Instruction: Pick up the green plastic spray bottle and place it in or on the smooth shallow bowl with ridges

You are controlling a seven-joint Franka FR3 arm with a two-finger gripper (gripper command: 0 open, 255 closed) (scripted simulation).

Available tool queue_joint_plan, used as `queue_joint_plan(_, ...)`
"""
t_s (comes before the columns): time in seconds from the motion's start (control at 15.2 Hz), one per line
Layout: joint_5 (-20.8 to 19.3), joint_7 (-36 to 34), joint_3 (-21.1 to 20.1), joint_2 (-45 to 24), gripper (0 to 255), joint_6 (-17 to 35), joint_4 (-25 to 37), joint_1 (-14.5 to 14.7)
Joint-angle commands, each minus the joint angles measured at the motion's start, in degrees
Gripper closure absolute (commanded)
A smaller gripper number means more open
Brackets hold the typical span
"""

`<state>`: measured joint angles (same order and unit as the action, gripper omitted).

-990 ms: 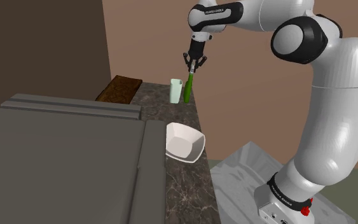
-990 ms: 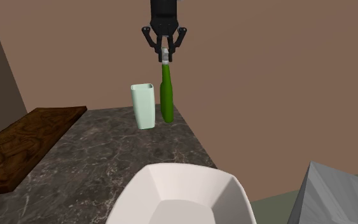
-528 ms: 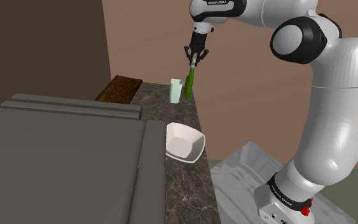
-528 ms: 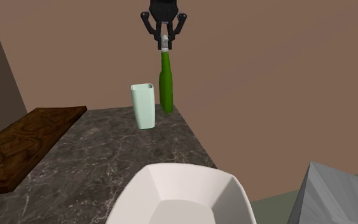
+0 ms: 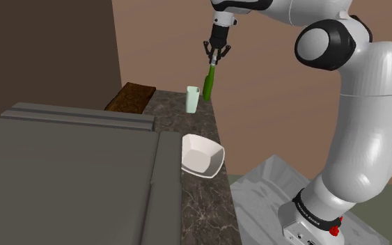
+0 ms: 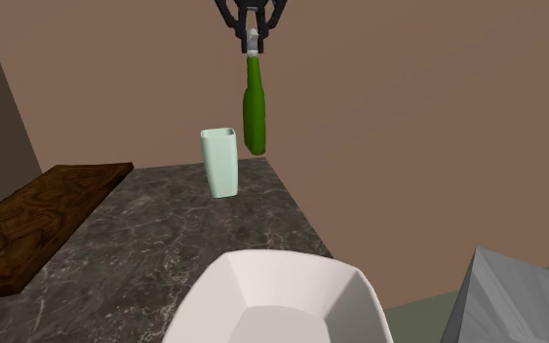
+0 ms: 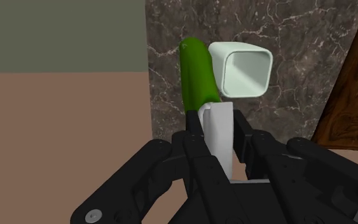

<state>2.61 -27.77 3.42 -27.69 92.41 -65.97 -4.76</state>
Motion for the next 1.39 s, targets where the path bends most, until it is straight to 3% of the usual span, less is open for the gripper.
queue_joint_plan(0.0, 0.03, -0.04, -0.01, -0.56, 255, -1.83, 2.38, -0.06)
queue_joint_plan(0.2, 0.06, -0.09, -0.01, -1.32, 255, -4.12, 5.43, -0.15)
queue_joint_plan(0.66, -1.05, -5.34, -1.45, 15.07, 255, 0.64, -15.58, 4.18)
queue_joint_plan(1.32, -1.16, -14.48, -5.62, 31.78, 255, 0.62, -32.07, 9.20)
